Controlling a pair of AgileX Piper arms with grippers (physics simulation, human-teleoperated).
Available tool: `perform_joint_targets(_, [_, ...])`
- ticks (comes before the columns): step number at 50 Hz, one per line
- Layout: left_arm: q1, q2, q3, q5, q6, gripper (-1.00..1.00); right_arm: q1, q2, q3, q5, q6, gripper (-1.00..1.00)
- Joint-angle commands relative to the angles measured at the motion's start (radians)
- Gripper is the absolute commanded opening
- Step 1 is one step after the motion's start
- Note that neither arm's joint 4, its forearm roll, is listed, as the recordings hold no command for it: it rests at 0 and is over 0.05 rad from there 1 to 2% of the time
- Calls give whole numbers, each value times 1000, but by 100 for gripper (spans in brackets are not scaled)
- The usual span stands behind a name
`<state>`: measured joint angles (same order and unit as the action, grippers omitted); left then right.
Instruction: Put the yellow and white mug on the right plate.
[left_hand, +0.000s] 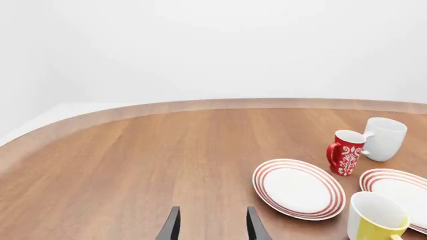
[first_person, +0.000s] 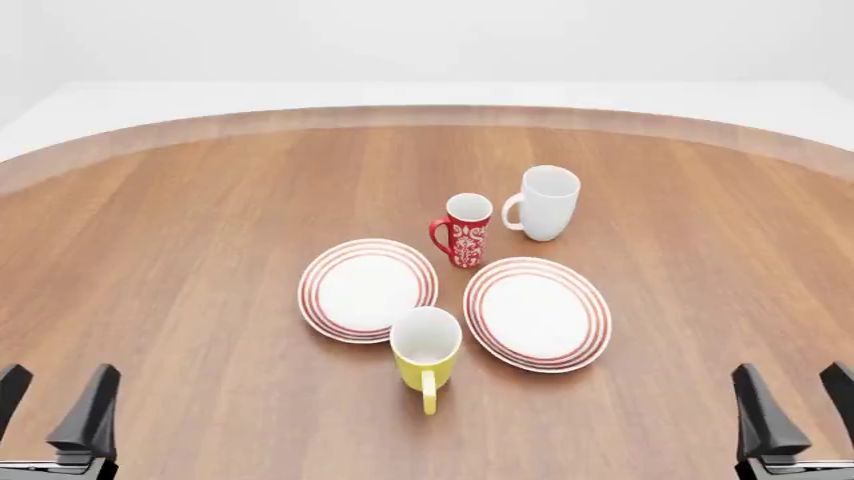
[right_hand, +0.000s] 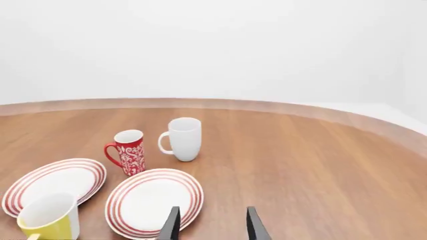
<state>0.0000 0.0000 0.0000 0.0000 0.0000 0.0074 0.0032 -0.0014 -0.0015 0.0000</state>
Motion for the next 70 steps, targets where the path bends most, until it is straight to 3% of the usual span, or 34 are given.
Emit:
perform_joint_targets(1, [0, 0, 0, 0, 0, 100, 22, 9, -3, -14, -9, 100])
perform_joint_targets(19, [0, 0, 0, 0, 0, 100, 43, -1, -7, -10, -28, 100])
perform_joint_targets(22, [0, 0, 0, 0, 0, 100, 47, 1, -23, -4, -43, 100])
perform_joint_targets(23, [0, 0, 0, 0, 0, 100, 60, 0, -42, 21, -83, 100])
perform_joint_targets(24, [0, 0, 0, 0, 0, 100, 55, 0, -54, 33, -72, 100])
perform_joint_targets(25, [0, 0, 0, 0, 0, 100, 63, 4, -75, 63, -23, 100])
perform_joint_targets(26, [0, 0, 0, 0, 0, 100, 92, 5, -52, 48, -40, 100])
perform_joint_targets(31, [0, 0, 0, 0, 0, 100, 162, 93, -153, 80, -46, 100])
perform_joint_targets(33, [0, 0, 0, 0, 0, 100, 176, 136, -178, 76, 9, 100])
perform_joint_targets(35, [0, 0, 0, 0, 0, 100, 202, 183, -243, 97, -20, 100])
perform_joint_targets(38, [0, 0, 0, 0, 0, 100, 230, 246, -332, 136, 15, 100])
perform_joint_targets(40, [0, 0, 0, 0, 0, 100, 252, 247, -342, 137, -15, 100])
perform_joint_targets(41, [0, 0, 0, 0, 0, 100, 270, 300, -406, 173, 31, 100])
perform_joint_targets(42, [0, 0, 0, 0, 0, 100, 270, 301, -407, 174, 31, 100])
perform_joint_targets(44, [0, 0, 0, 0, 0, 100, 290, 310, -414, 160, -37, 100])
perform_joint_targets(47, [0, 0, 0, 0, 0, 100, 346, 386, -454, 178, -32, 100])
perform_joint_targets(49, [0, 0, 0, 0, 0, 100, 319, 432, -482, 193, -7, 100])
perform_joint_targets(55, [0, 0, 0, 0, 0, 100, 413, 550, -580, 243, 0, 100])
perform_joint_targets(56, [0, 0, 0, 0, 0, 100, 416, 579, -586, 248, 32, 100])
perform_joint_targets(60, [0, 0, 0, 0, 0, 100, 449, 632, -643, 284, 46, 100])
perform_joint_targets(62, [0, 0, 0, 0, 0, 100, 457, 666, -672, 310, 91, 100])
perform_joint_targets(70, [0, 0, 0, 0, 0, 100, 547, 764, -777, 384, 143, 100])
